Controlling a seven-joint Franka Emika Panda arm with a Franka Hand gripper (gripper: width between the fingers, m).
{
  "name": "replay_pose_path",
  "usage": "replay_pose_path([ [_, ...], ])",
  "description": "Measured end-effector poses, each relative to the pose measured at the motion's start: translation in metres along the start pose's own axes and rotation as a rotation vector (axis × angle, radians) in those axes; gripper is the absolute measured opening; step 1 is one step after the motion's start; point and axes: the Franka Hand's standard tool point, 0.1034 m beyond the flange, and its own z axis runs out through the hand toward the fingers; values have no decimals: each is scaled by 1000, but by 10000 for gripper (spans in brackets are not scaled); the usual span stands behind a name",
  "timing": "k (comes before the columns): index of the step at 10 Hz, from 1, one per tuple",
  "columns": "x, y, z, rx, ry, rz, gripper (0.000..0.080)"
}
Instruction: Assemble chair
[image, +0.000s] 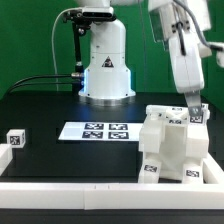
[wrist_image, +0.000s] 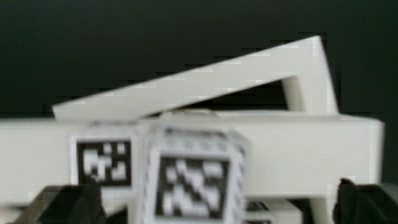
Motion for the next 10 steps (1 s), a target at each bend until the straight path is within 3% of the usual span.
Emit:
replay_pose_path([
  [1,3,-4,-8,8,-7,-16,649],
  [7,6,-1,-3,-2,-2,-90,649],
  [10,55,-2,-33,-10,-24,-397,649],
])
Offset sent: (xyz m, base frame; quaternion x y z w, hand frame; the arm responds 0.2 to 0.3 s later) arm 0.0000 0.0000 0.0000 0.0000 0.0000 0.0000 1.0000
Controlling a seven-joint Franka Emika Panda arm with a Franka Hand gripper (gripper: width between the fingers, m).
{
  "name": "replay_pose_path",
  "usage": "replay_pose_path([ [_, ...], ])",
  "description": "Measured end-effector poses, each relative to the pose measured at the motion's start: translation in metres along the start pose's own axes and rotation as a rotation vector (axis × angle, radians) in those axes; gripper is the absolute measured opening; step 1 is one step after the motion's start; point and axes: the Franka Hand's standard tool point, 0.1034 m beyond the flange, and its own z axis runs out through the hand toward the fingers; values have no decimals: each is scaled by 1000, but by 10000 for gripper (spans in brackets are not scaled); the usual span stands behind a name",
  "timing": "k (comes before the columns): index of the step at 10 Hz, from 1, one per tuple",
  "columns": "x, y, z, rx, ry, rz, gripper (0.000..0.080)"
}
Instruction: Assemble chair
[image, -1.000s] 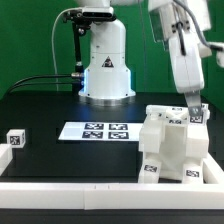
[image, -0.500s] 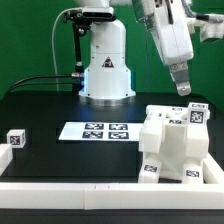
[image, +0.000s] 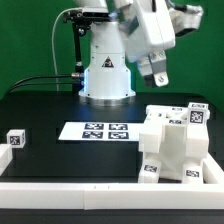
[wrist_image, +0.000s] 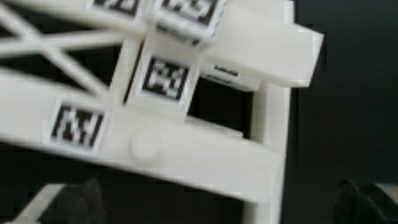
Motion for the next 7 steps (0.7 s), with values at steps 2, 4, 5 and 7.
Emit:
replay_pose_path([
  [2,14,5,-4,-16,9,-192,649],
  [4,13,5,-3,-18,6,-342,649],
  [5,13,6,-3,-19,5,-426,649],
  [7,26,15,0,-43,-23,-626,649],
])
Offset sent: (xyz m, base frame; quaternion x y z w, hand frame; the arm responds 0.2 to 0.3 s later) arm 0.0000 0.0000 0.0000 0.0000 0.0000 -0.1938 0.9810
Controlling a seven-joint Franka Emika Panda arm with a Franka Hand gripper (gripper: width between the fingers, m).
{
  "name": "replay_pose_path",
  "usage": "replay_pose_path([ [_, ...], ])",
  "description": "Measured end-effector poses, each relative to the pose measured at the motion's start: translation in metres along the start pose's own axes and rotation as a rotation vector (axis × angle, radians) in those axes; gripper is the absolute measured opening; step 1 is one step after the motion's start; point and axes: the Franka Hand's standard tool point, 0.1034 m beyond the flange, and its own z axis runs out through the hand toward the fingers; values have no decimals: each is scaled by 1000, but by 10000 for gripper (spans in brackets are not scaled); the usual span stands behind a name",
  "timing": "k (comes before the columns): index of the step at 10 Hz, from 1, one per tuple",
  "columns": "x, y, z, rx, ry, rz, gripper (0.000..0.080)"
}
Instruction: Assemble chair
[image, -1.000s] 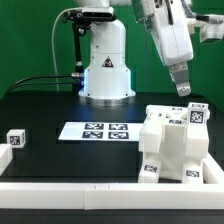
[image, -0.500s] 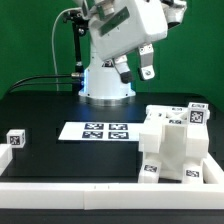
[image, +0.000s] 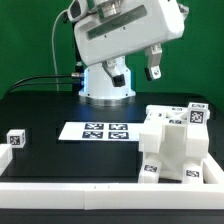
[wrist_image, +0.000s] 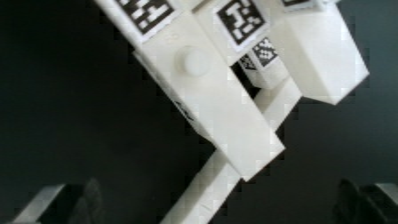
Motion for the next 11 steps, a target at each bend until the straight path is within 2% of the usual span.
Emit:
replay_pose_path([
  [1,10,16,-1,-13,-14,-84,649],
  [2,19,30,2,-24,35,-181,649],
  [3,15,42,7,-41,64,-264,649],
  [7,14,39,7,-47,46,-361,649],
  [8,13,46,10,-52,23,-378,649],
  [9,13,70,21,-79,-33,-373,649],
  [10,20,95,25,-131,-52,-397,649],
  [11,25,113,26,-175,-69,-423,649],
])
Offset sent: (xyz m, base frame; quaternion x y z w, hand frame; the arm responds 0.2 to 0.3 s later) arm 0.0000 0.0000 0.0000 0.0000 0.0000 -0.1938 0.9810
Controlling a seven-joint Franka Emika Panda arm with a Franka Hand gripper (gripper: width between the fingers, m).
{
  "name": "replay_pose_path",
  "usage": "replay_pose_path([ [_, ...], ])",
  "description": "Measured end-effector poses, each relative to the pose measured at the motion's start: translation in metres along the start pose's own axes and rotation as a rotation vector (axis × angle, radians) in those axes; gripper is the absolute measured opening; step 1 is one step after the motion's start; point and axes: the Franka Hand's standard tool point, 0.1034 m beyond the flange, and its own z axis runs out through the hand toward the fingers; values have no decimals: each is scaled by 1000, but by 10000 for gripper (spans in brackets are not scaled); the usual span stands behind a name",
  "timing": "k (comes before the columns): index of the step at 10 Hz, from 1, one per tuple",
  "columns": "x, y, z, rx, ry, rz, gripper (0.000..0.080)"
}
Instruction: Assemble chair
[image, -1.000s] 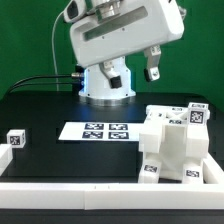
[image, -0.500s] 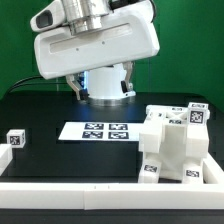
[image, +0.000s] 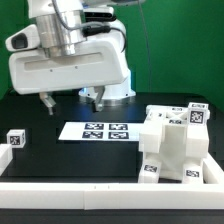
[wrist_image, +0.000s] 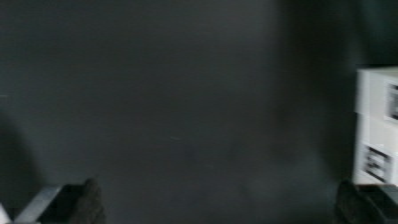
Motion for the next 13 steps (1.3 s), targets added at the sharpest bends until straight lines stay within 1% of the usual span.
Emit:
replay_pose_path([
  [1,-7,14,5,-29,-80,-36,649],
  [2,-6,24,8,-34,-102,-32,649],
  [3,-11,20,9,-19,-175,-23,649],
  [4,-13,17,9,-1,-253,-24,649],
  [5,-13,16,10,12,-323,-22,649],
  [6,-14,22,11,12,-390,-45,649],
  [7,-18,46,9,-10,-495,-122,649],
  [8,-13,72,2,-48,-601,-164,649],
  [9,-3,89,0,-94,-657,-191,649],
  [10,0,97,3,-124,-680,-193,649],
  [11,-7,102,8,-125,-711,-165,649],
  [12,-14,99,6,-120,-805,-155,649],
  [13,-7,99,10,-126,-796,-162,649],
])
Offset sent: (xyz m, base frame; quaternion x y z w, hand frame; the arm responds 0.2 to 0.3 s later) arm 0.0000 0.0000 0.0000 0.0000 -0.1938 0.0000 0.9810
